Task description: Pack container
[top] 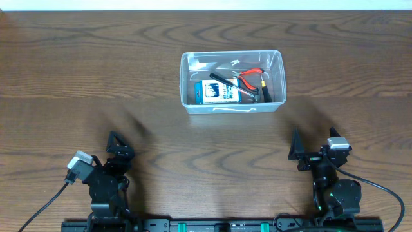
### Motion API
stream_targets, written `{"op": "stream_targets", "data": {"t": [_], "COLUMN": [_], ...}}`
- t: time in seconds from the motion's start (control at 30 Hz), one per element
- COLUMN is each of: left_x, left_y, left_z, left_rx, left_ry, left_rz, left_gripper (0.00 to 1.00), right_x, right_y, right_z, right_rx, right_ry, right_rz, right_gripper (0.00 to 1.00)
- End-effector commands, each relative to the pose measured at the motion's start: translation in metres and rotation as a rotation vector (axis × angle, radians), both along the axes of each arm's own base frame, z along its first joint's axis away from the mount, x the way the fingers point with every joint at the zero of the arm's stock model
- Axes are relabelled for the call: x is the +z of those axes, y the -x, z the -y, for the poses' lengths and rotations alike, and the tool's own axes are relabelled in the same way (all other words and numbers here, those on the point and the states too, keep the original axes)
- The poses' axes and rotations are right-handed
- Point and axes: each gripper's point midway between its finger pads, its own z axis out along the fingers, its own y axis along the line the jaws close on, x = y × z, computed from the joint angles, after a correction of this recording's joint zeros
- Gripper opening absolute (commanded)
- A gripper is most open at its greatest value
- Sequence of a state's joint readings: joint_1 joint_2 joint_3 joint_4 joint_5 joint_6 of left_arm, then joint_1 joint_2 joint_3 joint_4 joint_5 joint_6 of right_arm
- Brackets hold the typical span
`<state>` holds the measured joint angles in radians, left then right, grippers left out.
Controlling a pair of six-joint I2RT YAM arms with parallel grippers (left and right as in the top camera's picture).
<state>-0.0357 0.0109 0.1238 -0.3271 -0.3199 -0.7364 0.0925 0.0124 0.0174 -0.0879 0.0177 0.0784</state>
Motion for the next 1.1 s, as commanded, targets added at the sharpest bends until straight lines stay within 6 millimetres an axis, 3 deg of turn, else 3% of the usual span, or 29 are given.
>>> {"op": "stream_targets", "data": {"t": [0.0,0.2,0.5,0.77,1.07], "left_x": [-0.009,-0.008,-0.008,-0.004,0.004], "left_y": [0.0,-0.001,-0.001,-0.004,-0.02], "left_z": [0.001,0.001,0.001,0.003,0.042], "left_rx": [0.0,-0.007,-0.15,-0.231,-0.427], "left_ry": [0.004,0.001,-0.466,-0.744,-0.768], "left_rz": [-0.011,-0.01,-0.181,-0.248,-0.091], "left_gripper": [0.98,0.98,0.98,0.98,0.98], "right_x": [-0.001,-0.001,-0.001,-0.001,-0.001], "right_y": [0.0,0.0,0.0,0.0,0.0], "right_z": [0.001,0.001,0.001,0.001,0.001], "right_rx": [-0.002,-0.002,-0.002,-0.002,-0.002], "right_ry": [0.012,0.012,0.012,0.012,0.012], "right_rz": [0.002,0.002,0.002,0.002,0.002], "right_gripper": [0.99,0.99,0.99,0.99,0.99]}}
